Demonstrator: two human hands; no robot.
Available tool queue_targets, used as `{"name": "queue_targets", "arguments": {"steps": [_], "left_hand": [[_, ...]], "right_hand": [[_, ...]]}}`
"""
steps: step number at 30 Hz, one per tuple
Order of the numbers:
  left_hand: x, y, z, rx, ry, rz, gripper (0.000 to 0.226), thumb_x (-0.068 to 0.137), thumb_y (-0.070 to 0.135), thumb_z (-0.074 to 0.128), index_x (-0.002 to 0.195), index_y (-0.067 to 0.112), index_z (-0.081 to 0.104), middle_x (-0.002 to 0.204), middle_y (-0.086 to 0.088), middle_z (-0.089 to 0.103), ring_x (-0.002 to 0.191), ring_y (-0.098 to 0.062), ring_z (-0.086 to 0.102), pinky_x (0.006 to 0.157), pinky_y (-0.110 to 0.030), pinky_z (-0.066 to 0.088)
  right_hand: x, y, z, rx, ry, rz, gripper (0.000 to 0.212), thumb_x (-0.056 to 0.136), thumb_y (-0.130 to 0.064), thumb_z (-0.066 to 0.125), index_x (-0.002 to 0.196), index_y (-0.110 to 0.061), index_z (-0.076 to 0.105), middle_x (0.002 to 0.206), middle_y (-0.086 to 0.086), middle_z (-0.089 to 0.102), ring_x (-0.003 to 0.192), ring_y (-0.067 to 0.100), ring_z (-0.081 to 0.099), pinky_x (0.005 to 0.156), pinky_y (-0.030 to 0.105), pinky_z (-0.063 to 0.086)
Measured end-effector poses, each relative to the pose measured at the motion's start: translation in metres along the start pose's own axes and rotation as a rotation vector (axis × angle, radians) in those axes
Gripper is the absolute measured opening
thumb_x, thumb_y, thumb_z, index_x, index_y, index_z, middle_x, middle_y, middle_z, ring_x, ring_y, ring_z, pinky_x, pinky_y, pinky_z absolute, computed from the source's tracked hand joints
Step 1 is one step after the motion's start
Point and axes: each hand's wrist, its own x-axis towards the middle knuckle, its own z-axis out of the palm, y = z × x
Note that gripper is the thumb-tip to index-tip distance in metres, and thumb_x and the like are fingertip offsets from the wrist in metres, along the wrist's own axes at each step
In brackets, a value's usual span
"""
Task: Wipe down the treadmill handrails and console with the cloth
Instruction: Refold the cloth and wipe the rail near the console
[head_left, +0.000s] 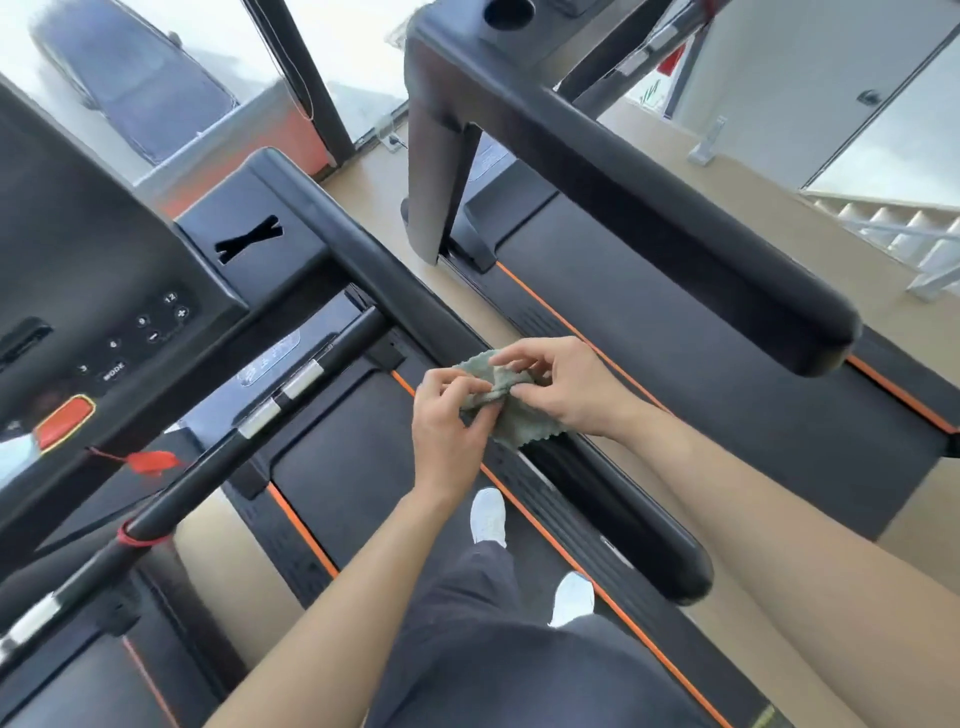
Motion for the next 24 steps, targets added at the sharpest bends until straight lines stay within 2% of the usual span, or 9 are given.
{"name": "queue_targets", "arguments": {"steps": [2, 4, 6, 8, 12, 17, 20, 22, 24], "left_hand": [[-0.013, 0.01, -0.002, -0.095, -0.029, -0.112, 0.007, 0.09, 0.014, 0.074, 0.09, 0.019, 0.068, 0.09, 0.008, 0.065, 0.083, -0.014, 0.063, 0.072, -0.031, 0.051], [-0.03, 0.017, -0.007, -0.229, -0.03, -0.254, 0.007, 0.094, 0.011, 0.068, 0.091, 0.018, 0.067, 0.083, 0.002, 0.07, 0.074, -0.018, 0.066, 0.07, -0.036, 0.055], [-0.048, 0.017, -0.017, -0.427, 0.047, -0.421, 0.008, 0.098, 0.006, 0.062, 0.098, 0.012, 0.066, 0.083, -0.008, 0.073, 0.074, -0.022, 0.068, 0.068, -0.037, 0.057], [-0.06, 0.013, -0.029, -0.639, 0.131, -0.608, 0.02, 0.099, -0.002, 0.054, 0.107, 0.012, 0.066, 0.086, -0.006, 0.074, 0.075, -0.019, 0.069, 0.063, -0.03, 0.057], [-0.05, -0.011, -0.047, -0.978, 0.25, -0.877, 0.036, 0.099, -0.01, 0.042, 0.118, 0.008, 0.066, 0.095, -0.008, 0.073, 0.075, -0.014, 0.071, 0.065, -0.024, 0.059], [-0.002, -0.045, -0.048, -1.196, 0.319, -0.99, 0.031, 0.1, -0.004, 0.045, 0.125, 0.004, 0.061, 0.101, -0.014, 0.07, 0.082, -0.023, 0.071, 0.064, -0.03, 0.062], [0.034, -0.061, -0.042, -1.257, 0.268, -0.984, 0.024, 0.101, 0.008, 0.049, 0.119, 0.01, 0.064, 0.108, -0.01, 0.067, 0.087, -0.024, 0.07, 0.069, -0.033, 0.06], [0.05, -0.069, -0.035, -1.303, 0.208, -0.98, 0.027, 0.101, 0.016, 0.051, 0.124, 0.015, 0.065, 0.115, -0.007, 0.066, 0.098, -0.026, 0.068, 0.078, -0.035, 0.06], [0.061, -0.078, -0.029, -1.352, 0.142, -0.966, 0.022, 0.102, 0.025, 0.051, 0.116, 0.017, 0.067, 0.12, -0.007, 0.066, 0.108, -0.027, 0.065, 0.083, -0.037, 0.059]], "right_hand": [[-0.016, 0.001, 0.0, 0.025, 0.016, -0.019, 0.042, 0.08, -0.007, 0.066, 0.118, -0.027, 0.071, 0.105, -0.002, 0.072, 0.099, 0.012, 0.067, 0.092, 0.027, 0.052], [-0.028, 0.002, 0.002, -0.009, 0.046, -0.039, 0.052, 0.08, -0.008, 0.069, 0.13, -0.025, 0.065, 0.119, -0.004, 0.069, 0.111, 0.009, 0.063, 0.102, 0.03, 0.048], [-0.034, 0.006, 0.006, -0.14, 0.062, -0.048, 0.063, 0.077, -0.019, 0.073, 0.139, -0.024, 0.058, 0.133, -0.006, 0.062, 0.12, 0.015, 0.058, 0.107, 0.037, 0.044], [-0.037, 0.006, 0.014, -0.296, 0.018, -0.03, 0.075, 0.074, -0.034, 0.071, 0.145, -0.026, 0.049, 0.145, -0.003, 0.052, 0.129, 0.024, 0.05, 0.11, 0.044, 0.04], [-0.027, -0.006, 0.03, -0.457, -0.055, 0.022, 0.081, 0.081, -0.03, 0.075, 0.153, -0.029, 0.038, 0.157, -0.001, 0.036, 0.135, 0.03, 0.04, 0.113, 0.046, 0.037], [0.011, -0.02, 0.042, -0.575, -0.066, 0.088, 0.086, 0.082, -0.033, 0.075, 0.155, -0.041, 0.029, 0.162, -0.009, 0.026, 0.139, 0.027, 0.036, 0.11, 0.048, 0.041], [0.024, -0.019, 0.041, -0.608, -0.095, 0.108, 0.089, 0.078, -0.039, 0.075, 0.152, -0.052, 0.027, 0.163, -0.014, 0.025, 0.143, 0.018, 0.038, 0.112, 0.043, 0.04], [0.027, -0.016, 0.035, -0.612, -0.114, 0.108, 0.09, 0.077, -0.044, 0.077, 0.15, -0.056, 0.027, 0.163, -0.015, 0.026, 0.144, 0.013, 0.036, 0.115, 0.041, 0.037], [0.026, -0.016, 0.032, -0.582, -0.131, 0.12, 0.089, 0.077, -0.045, 0.077, 0.149, -0.06, 0.026, 0.163, -0.016, 0.025, 0.145, 0.011, 0.036, 0.116, 0.04, 0.037]]}}
